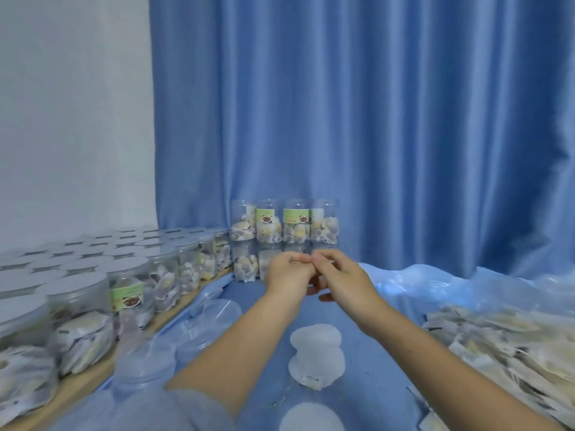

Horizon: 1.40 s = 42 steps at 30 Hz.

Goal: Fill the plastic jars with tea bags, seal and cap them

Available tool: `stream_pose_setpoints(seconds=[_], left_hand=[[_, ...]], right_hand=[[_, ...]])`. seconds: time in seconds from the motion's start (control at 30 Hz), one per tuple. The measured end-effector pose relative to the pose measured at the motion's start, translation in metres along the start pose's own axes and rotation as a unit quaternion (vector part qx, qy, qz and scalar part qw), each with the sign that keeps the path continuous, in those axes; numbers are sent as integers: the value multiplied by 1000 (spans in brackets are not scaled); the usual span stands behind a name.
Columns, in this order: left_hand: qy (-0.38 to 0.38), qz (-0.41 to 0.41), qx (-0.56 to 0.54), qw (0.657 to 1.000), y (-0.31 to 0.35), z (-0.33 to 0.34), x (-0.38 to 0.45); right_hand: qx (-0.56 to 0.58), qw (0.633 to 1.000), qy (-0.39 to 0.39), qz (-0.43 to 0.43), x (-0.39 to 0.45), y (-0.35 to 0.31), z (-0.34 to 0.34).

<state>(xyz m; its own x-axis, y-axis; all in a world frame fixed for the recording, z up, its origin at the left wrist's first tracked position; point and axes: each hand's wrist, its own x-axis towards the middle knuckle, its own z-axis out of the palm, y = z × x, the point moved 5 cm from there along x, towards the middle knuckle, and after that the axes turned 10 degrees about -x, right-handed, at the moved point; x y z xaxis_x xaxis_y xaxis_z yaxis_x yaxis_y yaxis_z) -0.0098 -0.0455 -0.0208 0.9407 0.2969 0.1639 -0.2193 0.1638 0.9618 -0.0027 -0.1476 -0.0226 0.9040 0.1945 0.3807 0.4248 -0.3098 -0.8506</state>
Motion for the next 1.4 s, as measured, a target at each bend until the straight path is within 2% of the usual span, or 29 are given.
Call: stream_pose_setpoints(seconds=[0.17,0.3,0.37,0.47,0.57,0.6,0.7,0.77,0.83,0.97,1.13,1.27,1.4], left_hand=[[-47,-9,46,998,-24,52,97],[-72,-31,82,994,-18,74,177],[-77,-12,149,986,-6,82,218],[-92,3,305,948,10,93,279],[-125,-105,284,945,7,106,325],[-126,-113,303,938,7,109,337],[-122,-53,442,887,5,116,376],[-134,-32,482,865,-6,119,392],[-121,-9,482,868,-16,120,400],[-67,79,449,887,-21,115,396],[-75,140,402,902,-6,101,355],[-88,158,369,912,9,85,306],[-97,186,359,909,10,64,239]], right_hand=[[4,999,28,42,83,52,-29],[5,996,33,79,160,65,-43],[15,995,36,95,198,66,-47],[19,992,36,119,246,68,-51],[-4,989,3,150,283,76,-53],[-14,987,-8,161,293,80,-54],[-27,983,-10,183,322,92,-56],[-27,983,5,183,339,98,-57],[-45,984,17,173,351,104,-56],[-158,978,6,136,355,106,-55],[-249,963,-15,99,330,94,-48],[-227,971,37,69,288,82,-51],[-203,975,85,3,223,73,-50]])
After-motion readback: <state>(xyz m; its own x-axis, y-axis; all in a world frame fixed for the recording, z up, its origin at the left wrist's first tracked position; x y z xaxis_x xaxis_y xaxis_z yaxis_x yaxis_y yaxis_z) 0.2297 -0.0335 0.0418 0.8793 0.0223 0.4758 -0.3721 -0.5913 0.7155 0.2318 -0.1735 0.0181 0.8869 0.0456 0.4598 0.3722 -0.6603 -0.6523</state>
